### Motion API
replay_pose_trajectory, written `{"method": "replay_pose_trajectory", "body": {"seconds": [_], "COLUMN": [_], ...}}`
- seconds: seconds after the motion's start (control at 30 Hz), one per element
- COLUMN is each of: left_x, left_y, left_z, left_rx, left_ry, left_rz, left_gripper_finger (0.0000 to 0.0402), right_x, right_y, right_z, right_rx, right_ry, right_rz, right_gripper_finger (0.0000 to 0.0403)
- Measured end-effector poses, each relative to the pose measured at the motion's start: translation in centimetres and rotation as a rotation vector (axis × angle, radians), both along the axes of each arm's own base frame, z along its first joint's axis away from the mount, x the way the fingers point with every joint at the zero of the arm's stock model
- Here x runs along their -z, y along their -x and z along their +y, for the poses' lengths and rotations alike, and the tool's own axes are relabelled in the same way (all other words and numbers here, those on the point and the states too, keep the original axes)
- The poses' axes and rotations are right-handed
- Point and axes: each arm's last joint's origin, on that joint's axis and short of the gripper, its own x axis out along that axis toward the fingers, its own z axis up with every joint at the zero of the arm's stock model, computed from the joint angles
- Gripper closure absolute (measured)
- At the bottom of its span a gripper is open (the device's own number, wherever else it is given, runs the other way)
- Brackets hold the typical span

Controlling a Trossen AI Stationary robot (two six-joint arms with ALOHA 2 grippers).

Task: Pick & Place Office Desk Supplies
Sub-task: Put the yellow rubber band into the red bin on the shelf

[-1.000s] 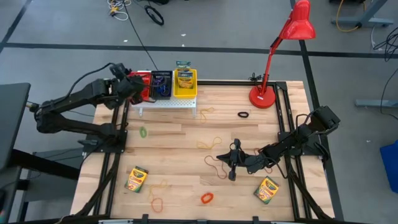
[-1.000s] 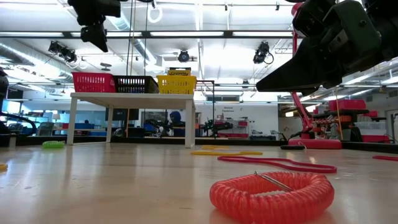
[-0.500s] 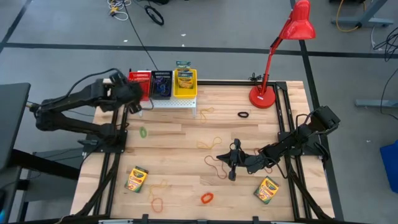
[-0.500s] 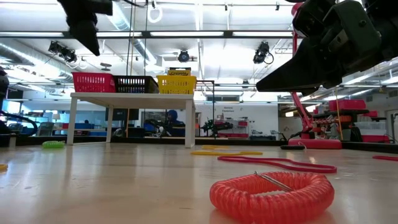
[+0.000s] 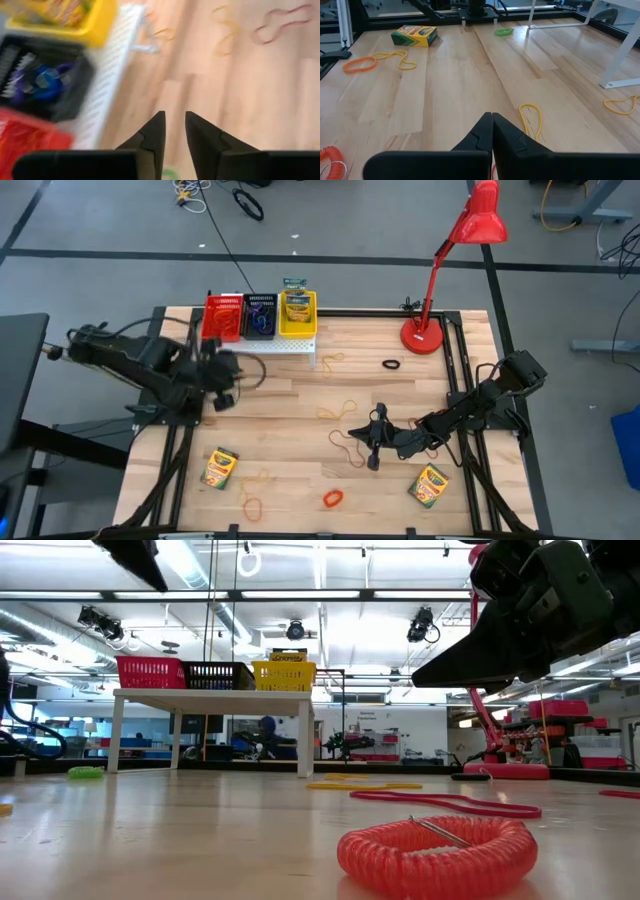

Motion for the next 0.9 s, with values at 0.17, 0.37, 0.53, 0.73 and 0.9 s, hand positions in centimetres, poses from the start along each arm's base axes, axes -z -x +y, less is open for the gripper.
{"method": "replay_pose_trajectory", "body": {"seconds": [0.17, 0.37, 0.53, 0.73, 0.9], "left_x": [0.7, 3.0, 4.9, 5.1, 5.2], "left_y": [-1.3, -3.0, -4.3, -4.7, -5.4], "left_z": [-3.7, -8.1, -10.9, -12.3, -12.8], "left_rx": [0.089, 0.148, 0.181, 0.225, 0.288], "left_ry": [0.030, 0.025, 0.034, 0.067, 0.111], "left_rz": [-0.040, 0.002, 0.021, -0.022, -0.084], "left_gripper_finger": [0.0340, 0.0360, 0.0392, 0.0396, 0.0397], "right_x": [0.0, 0.0, 0.0, 0.0, 0.0], "right_y": [0.0, 0.0, 0.0, 0.0, 0.0], "right_z": [0.0, 0.0, 0.0, 0.0, 0.0], "right_rx": [0.000, 0.000, 0.000, 0.000, 0.000], "right_ry": [0.000, 0.000, 0.000, 0.000, 0.000], "right_rz": [0.000, 0.000, 0.000, 0.000, 0.000], "right_gripper_finger": [0.0398, 0.0398, 0.0398, 0.0398, 0.0398]}}
